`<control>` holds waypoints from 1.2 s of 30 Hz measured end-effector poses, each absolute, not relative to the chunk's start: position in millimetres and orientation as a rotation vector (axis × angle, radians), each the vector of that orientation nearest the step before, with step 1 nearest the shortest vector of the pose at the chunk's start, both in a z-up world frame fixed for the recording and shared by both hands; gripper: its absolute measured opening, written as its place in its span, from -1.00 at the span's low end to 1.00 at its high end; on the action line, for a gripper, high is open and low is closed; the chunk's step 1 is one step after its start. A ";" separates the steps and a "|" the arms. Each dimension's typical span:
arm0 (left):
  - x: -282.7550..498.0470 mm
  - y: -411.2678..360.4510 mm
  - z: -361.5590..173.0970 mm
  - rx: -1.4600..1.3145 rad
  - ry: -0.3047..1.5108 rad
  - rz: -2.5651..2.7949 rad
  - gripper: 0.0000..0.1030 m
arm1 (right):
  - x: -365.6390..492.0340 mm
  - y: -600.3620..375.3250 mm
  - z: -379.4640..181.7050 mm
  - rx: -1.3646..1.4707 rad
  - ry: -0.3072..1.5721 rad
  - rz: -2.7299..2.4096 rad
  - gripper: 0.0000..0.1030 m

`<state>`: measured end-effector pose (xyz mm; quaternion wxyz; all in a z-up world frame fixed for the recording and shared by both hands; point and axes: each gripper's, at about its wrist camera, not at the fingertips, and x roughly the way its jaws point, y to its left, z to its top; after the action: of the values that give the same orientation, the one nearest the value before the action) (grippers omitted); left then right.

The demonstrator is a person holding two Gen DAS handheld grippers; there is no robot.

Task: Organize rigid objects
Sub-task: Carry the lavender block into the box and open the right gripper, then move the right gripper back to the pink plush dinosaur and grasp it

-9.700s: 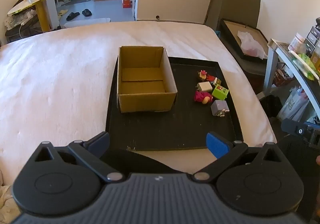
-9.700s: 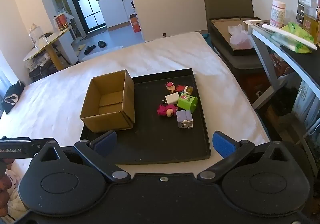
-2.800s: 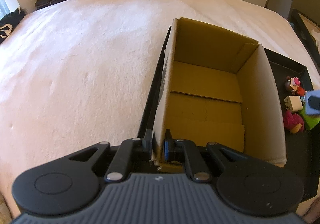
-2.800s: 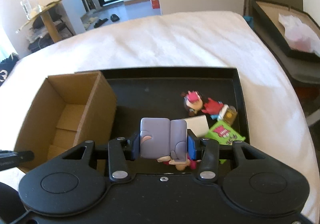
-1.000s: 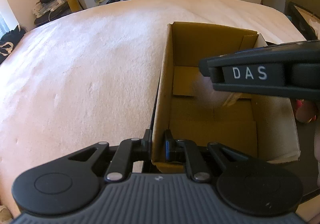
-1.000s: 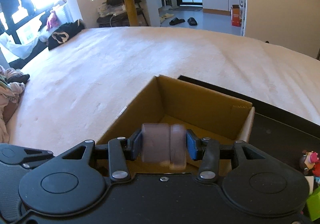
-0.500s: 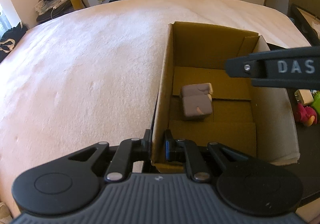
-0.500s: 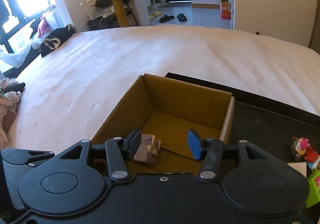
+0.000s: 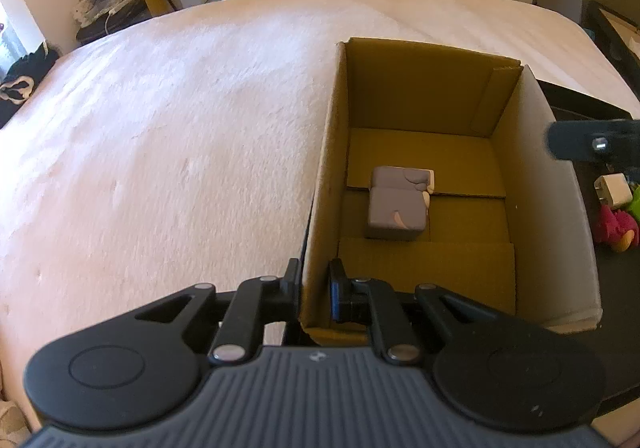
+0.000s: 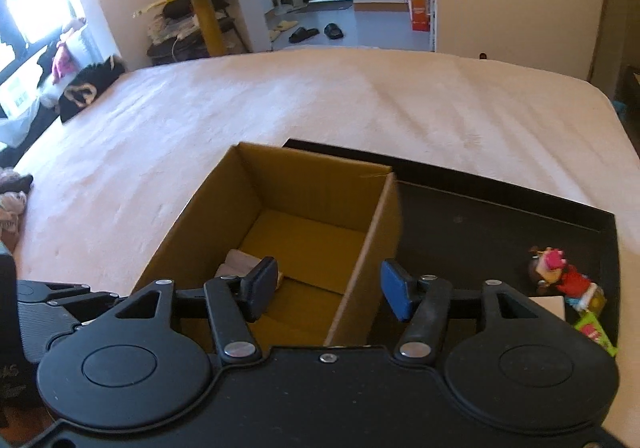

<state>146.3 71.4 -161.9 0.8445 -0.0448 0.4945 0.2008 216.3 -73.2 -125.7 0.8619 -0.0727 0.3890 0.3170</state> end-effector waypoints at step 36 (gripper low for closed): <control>151.3 35.0 -139.9 0.100 1.021 0.525 0.36 | 258.8 -151.0 -195.7 -0.088 0.978 0.231 0.60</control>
<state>151.3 35.0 -139.9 0.8385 0.0471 0.4827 0.2484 258.8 -151.0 -195.7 0.8754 -0.0420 0.4686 0.1108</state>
